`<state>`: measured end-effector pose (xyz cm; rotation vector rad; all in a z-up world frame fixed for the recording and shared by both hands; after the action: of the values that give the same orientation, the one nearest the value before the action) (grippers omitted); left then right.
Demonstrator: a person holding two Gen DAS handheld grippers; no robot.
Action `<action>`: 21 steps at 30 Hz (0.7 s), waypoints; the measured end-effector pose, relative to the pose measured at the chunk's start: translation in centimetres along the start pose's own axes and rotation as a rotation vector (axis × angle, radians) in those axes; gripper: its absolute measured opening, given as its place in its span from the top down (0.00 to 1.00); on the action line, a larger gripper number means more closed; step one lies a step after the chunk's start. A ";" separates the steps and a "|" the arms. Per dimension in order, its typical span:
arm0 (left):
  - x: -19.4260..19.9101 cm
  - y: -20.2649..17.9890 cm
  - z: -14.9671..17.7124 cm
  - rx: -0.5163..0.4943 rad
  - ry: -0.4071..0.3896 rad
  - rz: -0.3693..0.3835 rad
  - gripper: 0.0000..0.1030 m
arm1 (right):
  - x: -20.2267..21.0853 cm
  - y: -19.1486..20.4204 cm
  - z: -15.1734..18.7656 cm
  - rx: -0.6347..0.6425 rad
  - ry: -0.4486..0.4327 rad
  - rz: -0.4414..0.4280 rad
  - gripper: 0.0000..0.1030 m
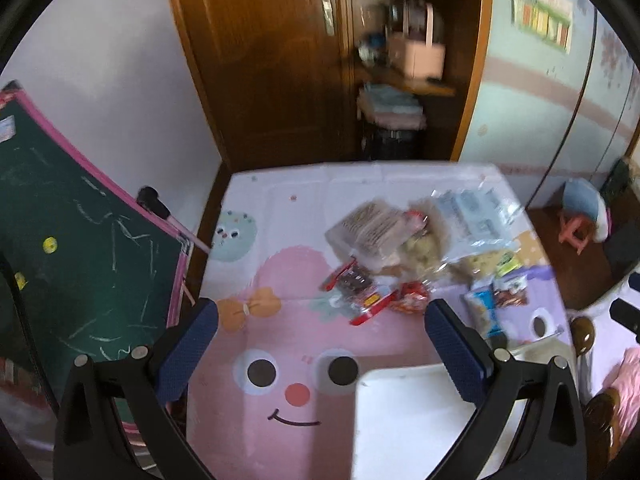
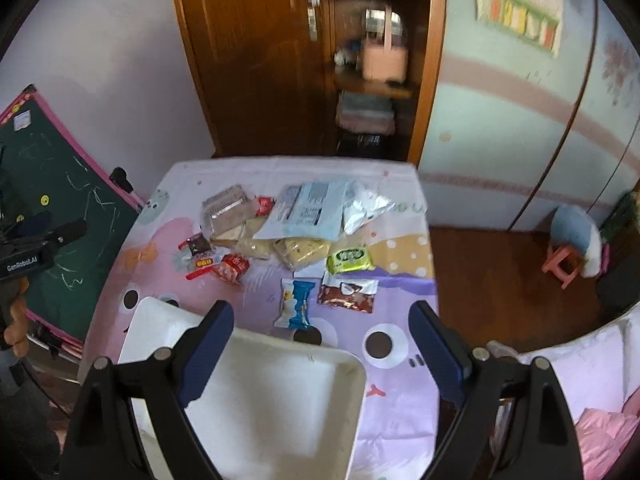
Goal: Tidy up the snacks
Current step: 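Reach both grippers to the snack pile, grasping dark jerky packet and blue-white candy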
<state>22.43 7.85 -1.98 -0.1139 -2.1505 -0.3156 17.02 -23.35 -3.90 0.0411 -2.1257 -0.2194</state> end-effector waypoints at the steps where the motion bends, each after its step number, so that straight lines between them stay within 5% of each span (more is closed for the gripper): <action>1: -1.4 0.2 -0.3 -0.010 0.021 -0.001 0.00 | -1.2 0.0 -0.2 -0.002 0.022 0.005 0.13; 12: -15.6 -1.2 -0.7 0.032 0.240 0.057 0.01 | -15.3 2.3 0.7 -0.004 0.305 0.070 0.28; 21: -23.4 -1.5 0.3 0.189 0.375 0.099 0.09 | -21.3 3.6 2.3 -0.024 0.443 0.103 0.32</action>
<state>35.12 7.40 -21.68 -0.0476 -1.7853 -0.0674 26.74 -16.97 -22.31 -0.0322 -1.6789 -0.1572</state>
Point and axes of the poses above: each gripper's, at about its wrist camera, not at the fingertips, and x roughly against the way its jaws point, y to its left, z to its underside, the point moved 4 cm from there along -x, roughly the way its jaws point, and after that the axes turned 11 degrees about -x, right-handed, at the moved point
